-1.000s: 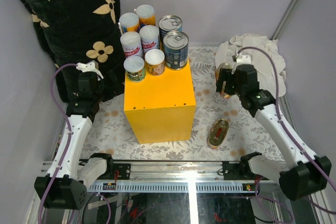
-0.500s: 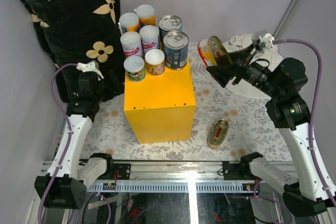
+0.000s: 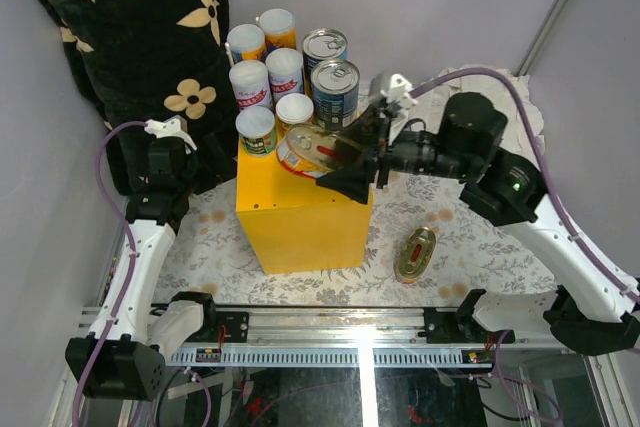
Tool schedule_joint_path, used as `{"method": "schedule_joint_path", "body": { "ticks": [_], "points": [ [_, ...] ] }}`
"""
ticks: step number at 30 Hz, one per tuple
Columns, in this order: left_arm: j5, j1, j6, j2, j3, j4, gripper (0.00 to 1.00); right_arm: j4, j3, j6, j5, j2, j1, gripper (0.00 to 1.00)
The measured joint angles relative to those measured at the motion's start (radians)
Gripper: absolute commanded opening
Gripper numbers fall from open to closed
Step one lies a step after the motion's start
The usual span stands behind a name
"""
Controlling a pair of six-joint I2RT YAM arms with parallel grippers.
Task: Place and organize the canned foods onto the counter
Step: Place the canned food on the counter.
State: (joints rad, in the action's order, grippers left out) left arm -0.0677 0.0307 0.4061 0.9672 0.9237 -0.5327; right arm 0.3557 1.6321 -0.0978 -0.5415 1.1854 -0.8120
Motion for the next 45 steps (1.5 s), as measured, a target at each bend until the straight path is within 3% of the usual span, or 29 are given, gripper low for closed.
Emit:
{"method": "schedule_joint_path", "body": {
  "ticks": [9,20,21,22,25,26,31,45],
  "points": [
    [0.001,0.000,0.000,-0.004,0.000,0.000,1.00,0.092,0.056,0.088,0.296,0.143,-0.222,0.00],
    [0.005,0.000,0.000,-0.014,0.000,0.000,1.00,0.205,0.192,0.131,0.554,0.341,-0.317,0.00],
    [0.006,0.000,0.000,-0.014,0.000,0.000,1.00,0.214,0.197,0.131,0.563,0.343,-0.320,0.03],
    [0.006,0.000,0.000,-0.014,0.000,0.000,1.00,0.221,0.201,0.131,0.572,0.343,-0.322,0.13],
    [0.006,0.000,-0.001,-0.014,0.000,0.000,1.00,0.232,0.212,0.128,0.591,0.345,-0.325,0.54],
    [0.007,0.000,-0.001,-0.014,0.000,0.000,1.00,0.238,0.217,0.127,0.595,0.346,-0.325,0.64],
    [0.007,0.000,-0.001,-0.014,0.000,0.000,1.00,0.238,0.222,0.127,0.600,0.351,-0.325,0.98],
    [0.007,0.000,-0.001,-0.017,0.000,0.000,1.00,0.152,0.199,0.163,0.526,0.299,-0.320,0.99]
  ]
}}
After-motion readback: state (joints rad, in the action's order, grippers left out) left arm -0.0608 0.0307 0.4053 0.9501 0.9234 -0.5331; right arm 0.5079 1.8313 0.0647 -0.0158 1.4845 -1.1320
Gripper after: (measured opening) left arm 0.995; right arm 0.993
